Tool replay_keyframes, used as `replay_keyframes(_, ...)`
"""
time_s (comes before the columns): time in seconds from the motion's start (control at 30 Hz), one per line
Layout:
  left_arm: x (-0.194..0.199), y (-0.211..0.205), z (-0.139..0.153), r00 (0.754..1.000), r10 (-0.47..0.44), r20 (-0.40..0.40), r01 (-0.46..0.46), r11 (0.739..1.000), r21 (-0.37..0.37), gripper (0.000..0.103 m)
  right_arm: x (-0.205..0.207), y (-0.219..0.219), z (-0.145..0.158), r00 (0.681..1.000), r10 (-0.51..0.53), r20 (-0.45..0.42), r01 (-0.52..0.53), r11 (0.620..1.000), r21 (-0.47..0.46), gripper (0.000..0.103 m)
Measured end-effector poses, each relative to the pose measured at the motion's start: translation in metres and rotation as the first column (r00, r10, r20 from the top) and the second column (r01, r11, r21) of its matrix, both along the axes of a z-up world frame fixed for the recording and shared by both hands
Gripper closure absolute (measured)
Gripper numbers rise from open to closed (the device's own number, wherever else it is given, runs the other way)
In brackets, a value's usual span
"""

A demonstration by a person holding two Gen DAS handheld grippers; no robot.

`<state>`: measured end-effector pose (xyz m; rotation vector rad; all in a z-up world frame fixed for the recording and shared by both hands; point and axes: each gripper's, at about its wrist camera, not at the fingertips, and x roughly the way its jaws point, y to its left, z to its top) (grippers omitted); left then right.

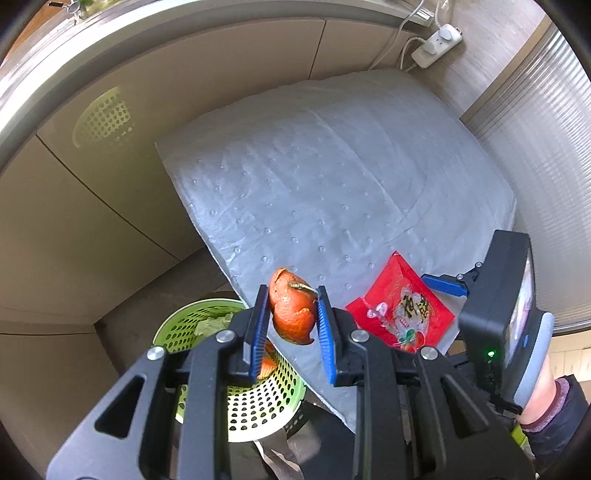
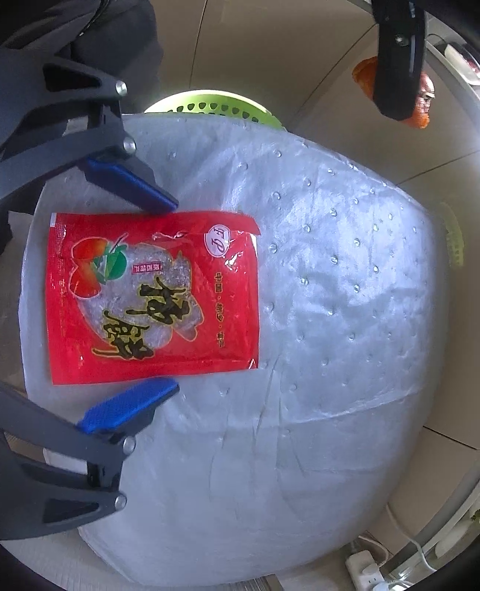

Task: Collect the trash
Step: 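Grasp the red snack packet with the right tool while the left tool holds the peel, then carry the peel and red packet over the green basket and open both tools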

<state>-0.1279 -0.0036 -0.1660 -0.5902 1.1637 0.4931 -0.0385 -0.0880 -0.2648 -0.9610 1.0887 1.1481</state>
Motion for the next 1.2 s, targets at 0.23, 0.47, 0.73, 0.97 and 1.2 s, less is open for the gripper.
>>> replay_keyframes(0.23,-0.002,0.001,-0.005,1.000,0.005,-0.001,-0.005,1.000,-0.019,0.079,0.012,0.003,0.016,0.999,-0.031,-0.017,0.031,0.999,-0.007,0.062)
replay_keyframes(0.47,0.002,0.001,-0.008,1.000,0.007,-0.005,-0.007,1.000,-0.030,0.079,0.020,0.000,0.022,0.997,-0.064,-0.051,0.065,0.998,0.014,0.079)
replay_keyframes(0.73,0.015,-0.010,0.006,0.998,-0.069,0.005,0.069,0.997,-0.030,0.079,0.049,-0.014,0.054,0.971,-0.203,-0.123,0.216,0.971,0.103,0.080)
replay_keyframes(0.97,0.015,-0.021,0.031,0.967,-0.250,0.044,0.251,0.968,-0.026,0.079,0.028,-0.043,0.104,0.924,-0.355,-0.140,0.376,0.910,0.175,0.080)
replay_keyframes(1.2,-0.016,-0.012,0.047,0.864,-0.497,0.080,0.498,0.867,0.010,0.079,-0.042,-0.053,0.129,0.800,-0.589,-0.113,0.599,0.776,0.199,0.079)
